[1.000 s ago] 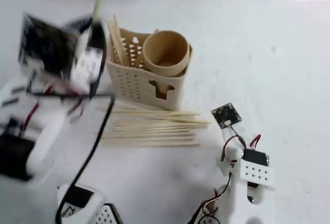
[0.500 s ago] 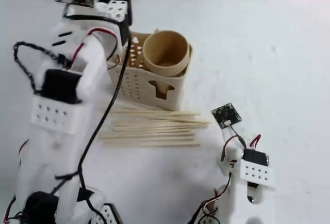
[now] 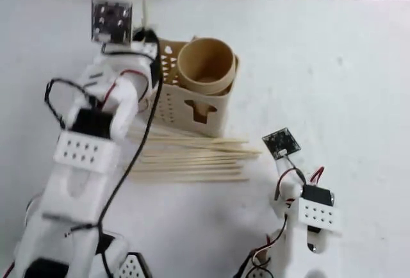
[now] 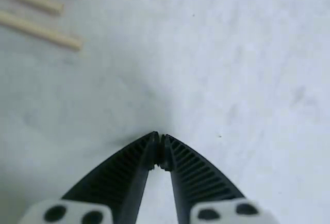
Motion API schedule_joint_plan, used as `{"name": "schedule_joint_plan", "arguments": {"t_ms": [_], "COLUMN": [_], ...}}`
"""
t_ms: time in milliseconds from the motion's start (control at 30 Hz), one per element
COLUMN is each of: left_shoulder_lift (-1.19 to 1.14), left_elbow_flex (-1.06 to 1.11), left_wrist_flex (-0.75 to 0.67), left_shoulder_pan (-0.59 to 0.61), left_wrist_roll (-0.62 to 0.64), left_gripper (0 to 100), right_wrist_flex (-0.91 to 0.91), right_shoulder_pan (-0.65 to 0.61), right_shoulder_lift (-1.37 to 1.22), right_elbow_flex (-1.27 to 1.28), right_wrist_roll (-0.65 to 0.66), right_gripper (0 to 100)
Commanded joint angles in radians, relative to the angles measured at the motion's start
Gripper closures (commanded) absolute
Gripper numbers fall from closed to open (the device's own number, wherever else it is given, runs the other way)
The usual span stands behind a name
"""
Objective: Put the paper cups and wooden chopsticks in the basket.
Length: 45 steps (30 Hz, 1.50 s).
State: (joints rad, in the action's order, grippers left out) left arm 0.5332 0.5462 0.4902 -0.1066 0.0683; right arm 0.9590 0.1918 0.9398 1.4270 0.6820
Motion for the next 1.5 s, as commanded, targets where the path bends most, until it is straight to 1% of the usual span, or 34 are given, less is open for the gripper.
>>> {"name": "schedule_joint_plan", "arguments": {"t_ms": [0, 67, 100, 200, 267, 367, 433, 533, 700, 767, 800, 867, 967, 1033, 1133, 1233, 1367, 1467], "left_shoulder_lift": [0.193, 0.246, 0.266, 0.298, 0.312, 0.331, 0.348, 0.377, 0.367, 0.354, 0.354, 0.348, 0.344, 0.314, 0.196, 0.105, 0.084, 0.079], "left_elbow_flex": [0.127, 0.170, 0.183, 0.186, 0.184, 0.184, 0.169, 0.086, -0.109, -0.164, -0.189, -0.239, -0.290, -0.293, -0.313, -0.385, -0.534, -0.644], "left_wrist_flex": [-0.018, -0.006, 0.006, 0.058, 0.069, 0.103, 0.164, 0.356, 0.784, 0.905, 0.937, 0.968, 0.959, 0.902, 0.821, 0.786, 0.789, 0.829], "left_shoulder_pan": [0.005, 0.012, 0.012, 0.010, 0.008, 0.008, 0.010, 0.004, -0.071, -0.094, -0.096, -0.079, -0.068, -0.056, -0.053, -0.036, -0.025, -0.021], "left_wrist_roll": [-0.038, -0.040, -0.041, -0.072, -0.084, -0.112, -0.132, -0.163, -0.325, -0.351, -0.354, -0.359, -0.359, -0.358, -0.356, -0.353, -0.348, -0.336], "left_gripper": [93, 89, 89, 92, 94, 94, 94, 94, 94, 94, 94, 94, 94, 94, 94, 93, 84, 83], "right_wrist_flex": [-0.015, -0.015, -0.015, -0.015, -0.015, -0.015, -0.015, -0.015, -0.015, -0.015, -0.015, -0.015, -0.015, -0.015, -0.015, -0.015, -0.015, -0.015], "right_shoulder_pan": [0.002, 0.002, 0.002, 0.002, 0.002, 0.002, 0.002, 0.002, 0.002, 0.002, 0.002, 0.002, 0.002, 0.002, 0.002, 0.002, 0.002, 0.002], "right_shoulder_lift": [0.002, 0.002, 0.002, 0.002, 0.002, 0.002, 0.002, 0.002, 0.002, 0.002, 0.002, 0.002, 0.002, 0.002, 0.002, 0.002, 0.002, 0.002], "right_elbow_flex": [-0.003, -0.003, -0.003, -0.003, -0.003, -0.003, -0.003, -0.003, -0.003, -0.003, -0.003, -0.003, -0.003, -0.003, -0.003, -0.003, -0.003, -0.003], "right_wrist_roll": [0.012, 0.012, 0.012, 0.012, 0.012, 0.012, 0.012, 0.012, 0.012, 0.012, 0.012, 0.012, 0.012, 0.012, 0.012, 0.012, 0.012, 0.012], "right_gripper": [98.1, 98.1, 98.1, 98.1, 98.1, 98.1, 98.1, 98.1, 98.1, 98.1, 98.1, 98.1, 98.1, 98.1, 98.1, 98.1, 98.1, 98.1]}}
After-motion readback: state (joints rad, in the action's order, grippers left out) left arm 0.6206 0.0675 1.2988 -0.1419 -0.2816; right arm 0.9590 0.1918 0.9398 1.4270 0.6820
